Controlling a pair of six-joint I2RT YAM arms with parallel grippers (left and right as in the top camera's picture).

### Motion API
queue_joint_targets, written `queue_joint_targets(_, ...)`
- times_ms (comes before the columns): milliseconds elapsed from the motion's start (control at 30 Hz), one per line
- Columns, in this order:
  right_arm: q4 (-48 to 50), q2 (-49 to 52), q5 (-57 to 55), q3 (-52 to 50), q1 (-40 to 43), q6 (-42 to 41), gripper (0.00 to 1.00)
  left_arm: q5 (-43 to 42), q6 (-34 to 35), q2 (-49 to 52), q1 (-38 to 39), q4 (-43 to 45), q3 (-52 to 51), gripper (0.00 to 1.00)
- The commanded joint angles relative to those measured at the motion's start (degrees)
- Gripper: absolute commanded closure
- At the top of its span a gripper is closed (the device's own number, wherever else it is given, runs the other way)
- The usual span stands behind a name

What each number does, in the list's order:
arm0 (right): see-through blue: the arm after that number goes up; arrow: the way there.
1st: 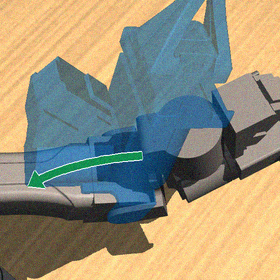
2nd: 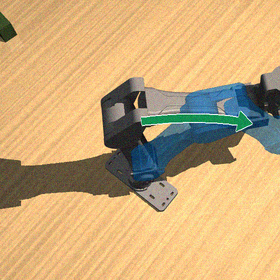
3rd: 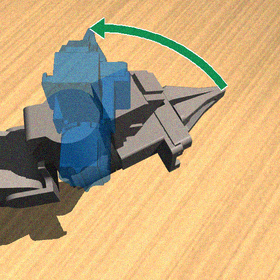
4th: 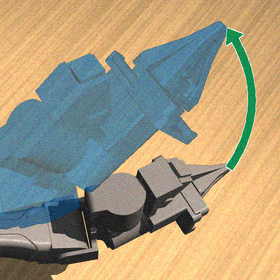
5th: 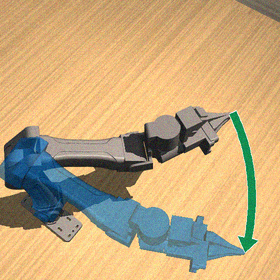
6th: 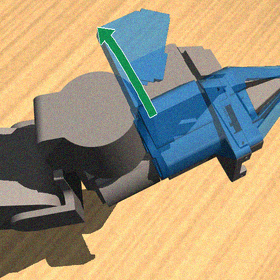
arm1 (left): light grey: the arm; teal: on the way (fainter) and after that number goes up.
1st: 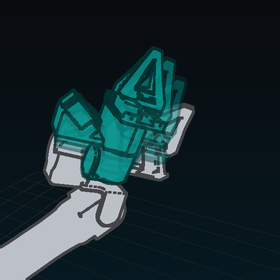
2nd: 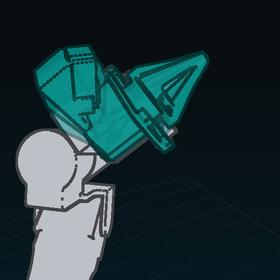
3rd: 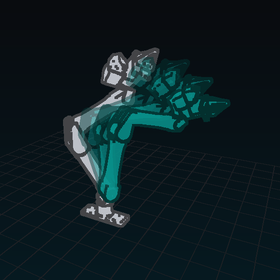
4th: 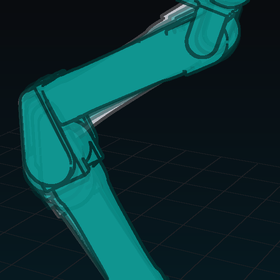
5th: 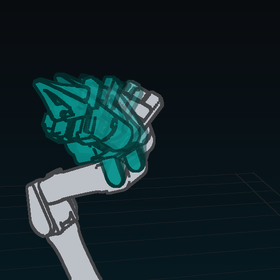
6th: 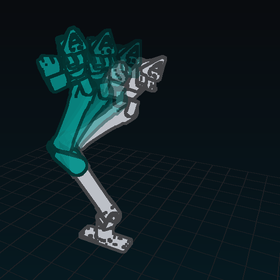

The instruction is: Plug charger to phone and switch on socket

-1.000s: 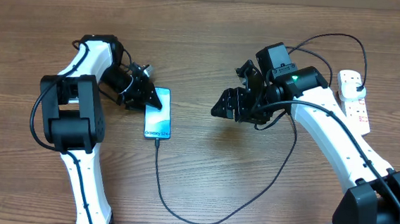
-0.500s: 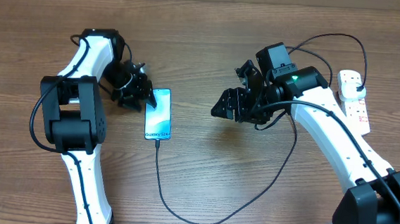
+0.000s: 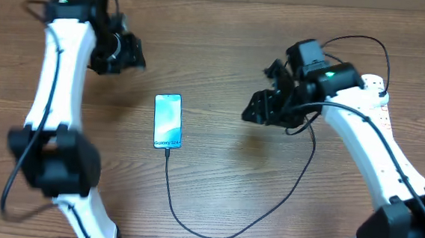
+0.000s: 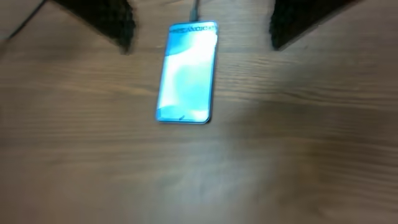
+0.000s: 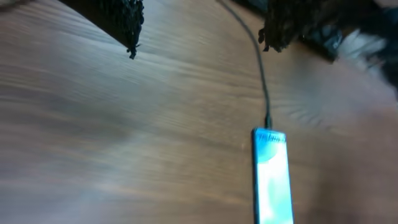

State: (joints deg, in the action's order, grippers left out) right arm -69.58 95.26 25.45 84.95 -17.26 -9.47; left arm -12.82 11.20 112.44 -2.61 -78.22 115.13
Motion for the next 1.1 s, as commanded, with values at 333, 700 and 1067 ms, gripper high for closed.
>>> queue_joint_targets(333, -7.3, -25.7, -17.3, 4.8, 5.1, 1.0, 0.0, 1.6, 3.8, -9.1, 0.0, -0.2, 1.0, 0.0)
queue_joint_targets(700, -12.7, -40.9, -18.5, 4.8, 5.1, 0.8, 0.0, 1.6, 3.8, -9.0, 0.0, -0.2, 1.0, 0.0)
queue_joint_targets(1067, -16.8, -42.2, -21.9, 4.6, 5.1, 0.8, 0.0, 1.6, 3.8, -9.0, 0.0, -0.2, 1.0, 0.0)
